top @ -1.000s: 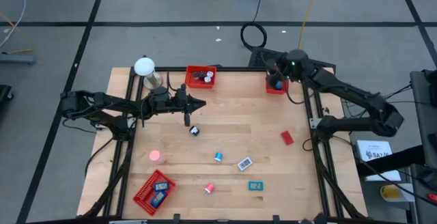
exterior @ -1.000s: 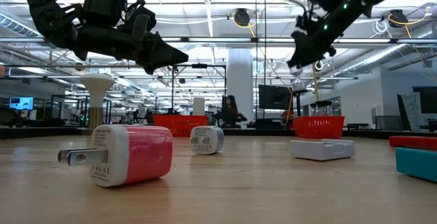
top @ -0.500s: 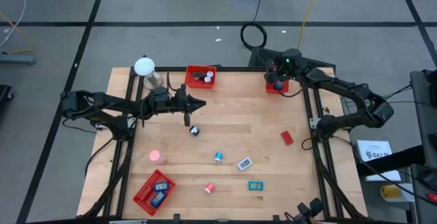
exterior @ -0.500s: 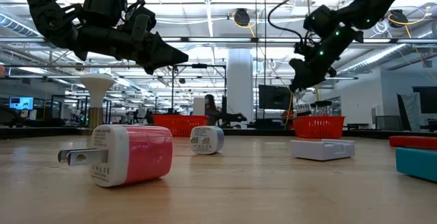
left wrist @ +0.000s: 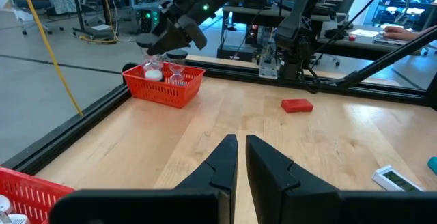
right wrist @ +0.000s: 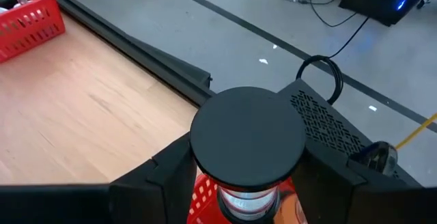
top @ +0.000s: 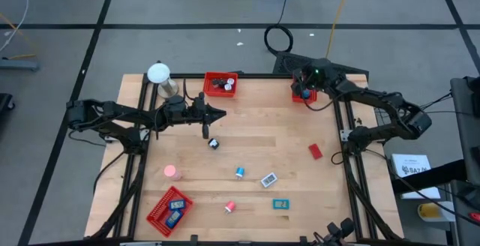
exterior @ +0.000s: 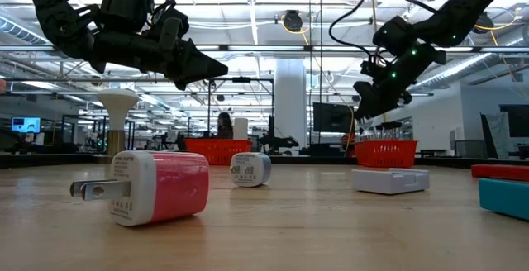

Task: Pick & Place Office items
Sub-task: Put the white hourglass into the top right red basket

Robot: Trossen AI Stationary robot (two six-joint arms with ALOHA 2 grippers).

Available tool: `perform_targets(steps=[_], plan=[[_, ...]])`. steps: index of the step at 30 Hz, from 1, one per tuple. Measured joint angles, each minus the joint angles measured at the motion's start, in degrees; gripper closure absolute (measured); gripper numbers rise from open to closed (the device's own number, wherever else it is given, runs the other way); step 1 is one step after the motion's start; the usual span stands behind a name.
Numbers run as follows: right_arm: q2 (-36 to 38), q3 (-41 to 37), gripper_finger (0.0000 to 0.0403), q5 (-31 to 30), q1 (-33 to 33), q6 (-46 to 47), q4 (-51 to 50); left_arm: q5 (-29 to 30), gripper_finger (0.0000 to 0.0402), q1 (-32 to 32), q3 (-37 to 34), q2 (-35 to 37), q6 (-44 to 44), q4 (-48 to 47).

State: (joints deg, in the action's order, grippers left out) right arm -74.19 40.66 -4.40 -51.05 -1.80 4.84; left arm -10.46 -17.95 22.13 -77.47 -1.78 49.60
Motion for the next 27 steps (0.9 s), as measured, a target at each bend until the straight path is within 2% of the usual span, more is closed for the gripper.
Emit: perform_targets(steps=[14, 27], plan=[[-1.74, -4.06, 0.0204, -0.01, -0.35, 1.14, 7.11, 0.00, 0.0371, 0.00, 0.00, 0.00, 0.00, -0.02], [-1.73, -4.06, 0.0171, -0.58, -0.31, 1.57, 6.96, 0.00, 0.0371, 0.01, 0.00, 0.00, 0.00, -0.02]])
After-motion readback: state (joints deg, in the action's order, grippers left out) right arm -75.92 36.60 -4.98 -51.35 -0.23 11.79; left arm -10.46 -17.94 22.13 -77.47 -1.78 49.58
